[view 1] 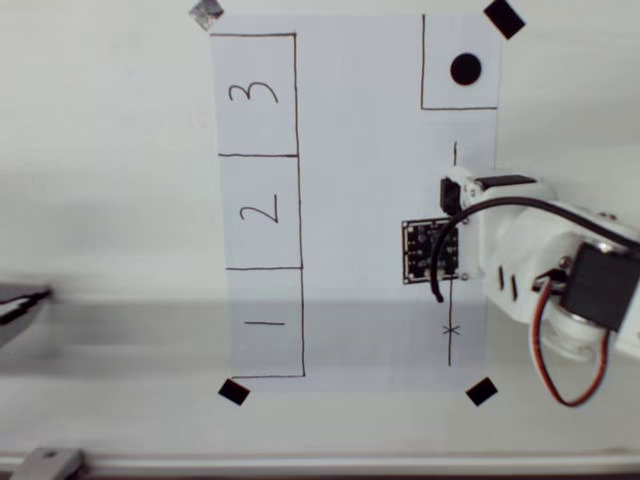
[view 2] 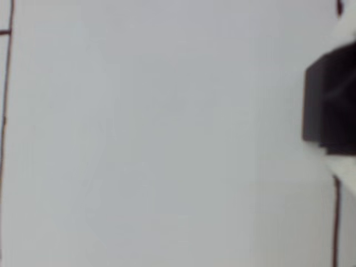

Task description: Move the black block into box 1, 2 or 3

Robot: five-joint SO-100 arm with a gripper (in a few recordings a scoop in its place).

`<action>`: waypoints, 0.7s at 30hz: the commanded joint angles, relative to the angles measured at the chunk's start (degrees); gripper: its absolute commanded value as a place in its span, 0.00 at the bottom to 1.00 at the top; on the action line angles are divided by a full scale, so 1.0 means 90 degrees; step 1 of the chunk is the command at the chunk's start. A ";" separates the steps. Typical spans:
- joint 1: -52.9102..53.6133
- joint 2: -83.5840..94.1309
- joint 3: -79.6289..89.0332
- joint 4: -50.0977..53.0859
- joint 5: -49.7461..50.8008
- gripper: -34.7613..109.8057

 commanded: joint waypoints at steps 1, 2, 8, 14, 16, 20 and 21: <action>-0.0146 0.0479 -0.0361 0.0234 0.0215 0.24; -0.0205 0.0479 -0.0527 0.0361 0.0332 0.24; -0.0557 0.0469 -0.1309 0.0791 0.0957 0.24; -0.0898 0.0342 -0.1846 0.0791 0.1523 0.24; -0.0996 0.0225 -0.2080 0.0791 0.1689 0.24; -0.1182 -0.0039 -0.2520 0.0801 0.1943 0.24; -0.1250 -0.0127 -0.2666 0.0801 0.2002 0.24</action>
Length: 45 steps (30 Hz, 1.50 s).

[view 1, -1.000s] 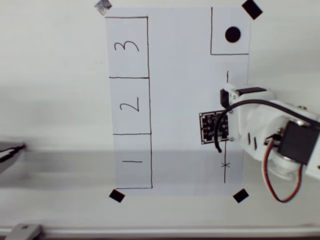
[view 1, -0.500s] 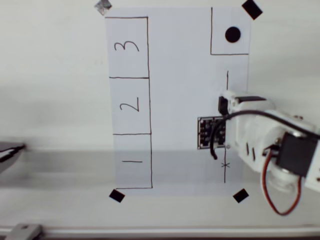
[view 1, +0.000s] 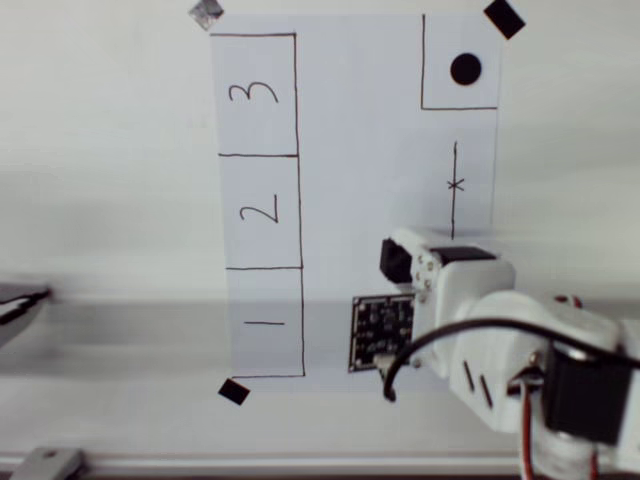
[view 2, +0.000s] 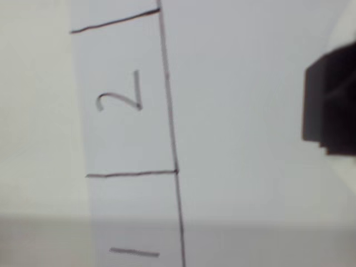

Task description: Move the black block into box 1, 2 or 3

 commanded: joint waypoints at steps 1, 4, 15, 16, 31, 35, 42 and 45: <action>-0.0117 -0.0020 -0.0781 0.0068 0.0137 0.24; -0.0332 -0.0332 -0.1211 0.0068 0.0215 0.24; -0.0869 -0.2100 -0.3389 0.0068 0.0674 0.24; -0.0879 -0.2246 -0.3574 0.0068 0.0703 0.24; -0.1025 -0.3887 -0.5684 -0.0254 0.0977 0.24; -0.1074 -0.4189 -0.6064 -0.0342 0.1064 0.24; -0.1133 -0.4492 -0.6250 -0.0547 0.1094 0.24; -0.1152 -0.4590 -0.6260 -0.0635 0.1064 0.24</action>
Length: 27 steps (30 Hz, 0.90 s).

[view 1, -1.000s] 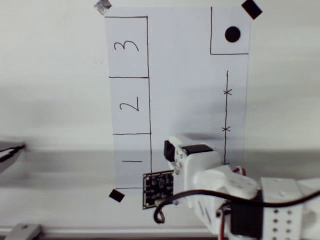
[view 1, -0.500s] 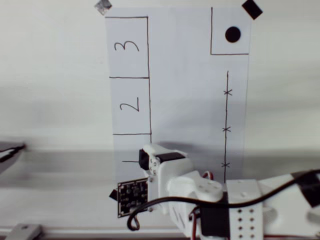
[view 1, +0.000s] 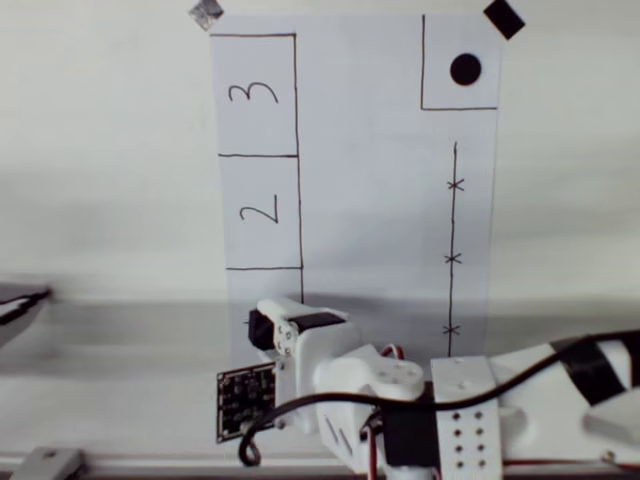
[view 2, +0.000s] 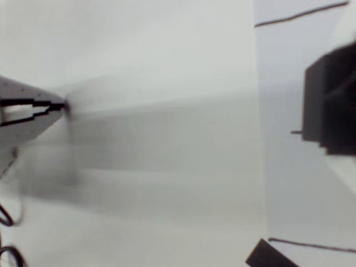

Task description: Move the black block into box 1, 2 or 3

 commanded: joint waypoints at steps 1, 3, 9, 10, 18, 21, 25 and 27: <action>-0.0146 0.0098 -0.0391 -0.0146 0.0000 0.24; -0.0146 0.0039 -0.0400 -0.0176 -0.0010 0.24; -0.0146 -0.0078 -0.0420 -0.0205 -0.0068 0.24; -0.0146 -0.0088 -0.0410 -0.0205 -0.0078 0.24; -0.0156 -0.0088 -0.0381 -0.0244 -0.0059 0.29; -0.0156 -0.0088 -0.0381 -0.0244 -0.0078 0.31; -0.0166 -0.0088 -0.0381 -0.0244 -0.0098 0.36; -0.0166 -0.0088 -0.0381 -0.0244 -0.0107 0.37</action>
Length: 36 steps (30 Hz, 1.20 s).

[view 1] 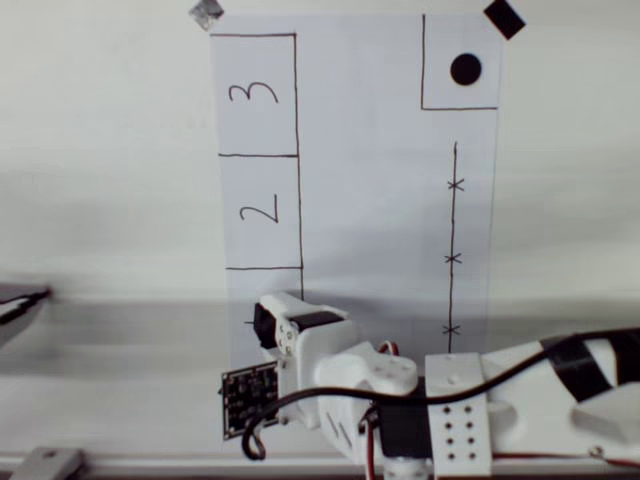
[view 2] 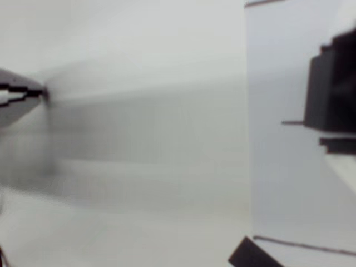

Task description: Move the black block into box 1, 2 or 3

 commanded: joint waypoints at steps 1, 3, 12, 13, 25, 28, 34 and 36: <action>-0.0020 0.0254 -0.0371 -0.0029 0.0029 0.37; -0.0020 0.0254 -0.0371 -0.0029 0.0020 0.37; -0.0010 0.0908 0.0195 -0.0029 0.0020 0.38; -0.0010 0.1025 0.0303 -0.0029 0.0029 0.38; -0.0068 0.3008 0.1982 -0.0020 0.0146 0.38; -0.0088 0.3828 0.2773 -0.0020 0.0146 0.34; -0.0049 0.6143 0.5273 -0.0029 -0.0215 0.24; -0.0010 0.6816 0.6045 -0.0029 -0.0381 0.24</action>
